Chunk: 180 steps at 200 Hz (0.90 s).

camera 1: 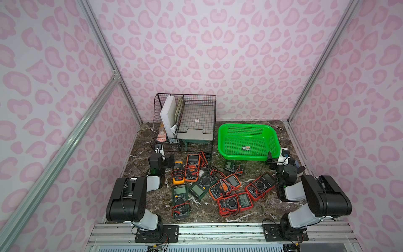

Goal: Put the multimeter into the basket
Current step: Pick up the multimeter from the center of the board.

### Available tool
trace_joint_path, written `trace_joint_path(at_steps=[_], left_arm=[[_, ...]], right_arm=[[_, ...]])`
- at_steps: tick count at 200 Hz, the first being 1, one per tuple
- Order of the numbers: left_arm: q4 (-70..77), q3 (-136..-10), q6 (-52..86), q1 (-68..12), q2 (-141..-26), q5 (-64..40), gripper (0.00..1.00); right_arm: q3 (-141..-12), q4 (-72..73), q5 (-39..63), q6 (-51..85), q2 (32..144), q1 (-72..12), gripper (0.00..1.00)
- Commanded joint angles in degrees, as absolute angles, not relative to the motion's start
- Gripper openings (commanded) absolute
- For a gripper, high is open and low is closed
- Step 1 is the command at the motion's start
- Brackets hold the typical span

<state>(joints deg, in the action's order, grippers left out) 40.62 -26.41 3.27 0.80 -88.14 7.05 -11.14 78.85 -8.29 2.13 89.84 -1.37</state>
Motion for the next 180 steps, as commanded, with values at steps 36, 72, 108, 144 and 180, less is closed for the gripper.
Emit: trace_joint_path(at_steps=[36, 72, 108, 144, 180], left_arm=[[41.5, -26.2, 3.7, 0.9, -87.8, 6.7, 0.98], [24.3, -35.0, 4.5, 0.8, -85.0, 8.3, 0.98], [14.1, -38.8, 7.0, 0.4, -81.9, 11.5, 0.98], [4.9, -40.5, 12.2, -0.3, -75.5, 13.9, 0.98], [-5.9, -43.2, 17.5, -2.1, -68.8, 14.3, 0.98]], right_arm=[[-11.0, 79.3, -6.0, 2.5, 89.7, -0.4, 1.00], [-13.7, 69.4, -14.9, 4.8, 84.0, -1.1, 1.00], [-17.7, 52.1, -20.2, 9.4, 74.5, -2.2, 1.00], [-24.1, 26.9, -20.9, 30.1, 65.7, -1.8, 1.00], [-26.5, 16.0, -4.1, 45.9, 59.8, 7.2, 1.00]])
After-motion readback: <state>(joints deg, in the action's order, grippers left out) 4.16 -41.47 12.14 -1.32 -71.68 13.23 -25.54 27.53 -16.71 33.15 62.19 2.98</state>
